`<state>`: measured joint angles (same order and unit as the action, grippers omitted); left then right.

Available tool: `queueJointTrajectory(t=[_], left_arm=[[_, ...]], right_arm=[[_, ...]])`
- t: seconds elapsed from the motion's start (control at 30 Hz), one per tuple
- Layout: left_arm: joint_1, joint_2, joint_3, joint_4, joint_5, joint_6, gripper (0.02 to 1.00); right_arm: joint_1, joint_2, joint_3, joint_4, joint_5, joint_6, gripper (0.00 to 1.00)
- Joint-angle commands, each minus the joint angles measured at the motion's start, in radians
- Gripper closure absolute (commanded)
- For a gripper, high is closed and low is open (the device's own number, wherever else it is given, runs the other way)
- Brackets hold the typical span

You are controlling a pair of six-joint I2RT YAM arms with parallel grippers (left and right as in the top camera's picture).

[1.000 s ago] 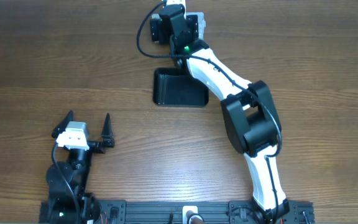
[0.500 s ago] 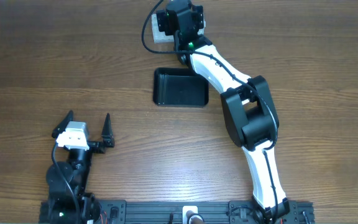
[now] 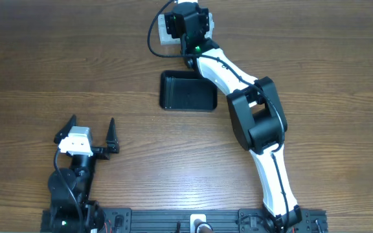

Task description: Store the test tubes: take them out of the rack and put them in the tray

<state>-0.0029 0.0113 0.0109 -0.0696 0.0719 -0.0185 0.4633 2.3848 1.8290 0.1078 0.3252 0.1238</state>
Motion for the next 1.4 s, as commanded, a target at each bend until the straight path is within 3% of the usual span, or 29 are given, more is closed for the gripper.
queueJointTrajectory(t=[0.03, 0.13, 0.27, 1.4], left_arm=[[0.007, -0.005, -0.005, -0.002, 0.006, 0.011, 0.018], [0.007, -0.005, -0.005, -0.002, 0.006, 0.011, 0.020], [0.007, -0.005, -0.005, -0.002, 0.006, 0.011, 0.018], [0.007, -0.005, -0.005, -0.002, 0.006, 0.011, 0.018]], right_arm=[[-0.006, 0.018, 0.027, 0.016, 0.013, -0.006, 0.202], [-0.006, 0.019, 0.027, 0.019, 0.013, -0.006, 0.277], [-0.006, 0.019, 0.027, 0.019, 0.013, -0.006, 0.454], [-0.021, 0.019, 0.027, 0.016, 0.044, -0.006, 0.884]])
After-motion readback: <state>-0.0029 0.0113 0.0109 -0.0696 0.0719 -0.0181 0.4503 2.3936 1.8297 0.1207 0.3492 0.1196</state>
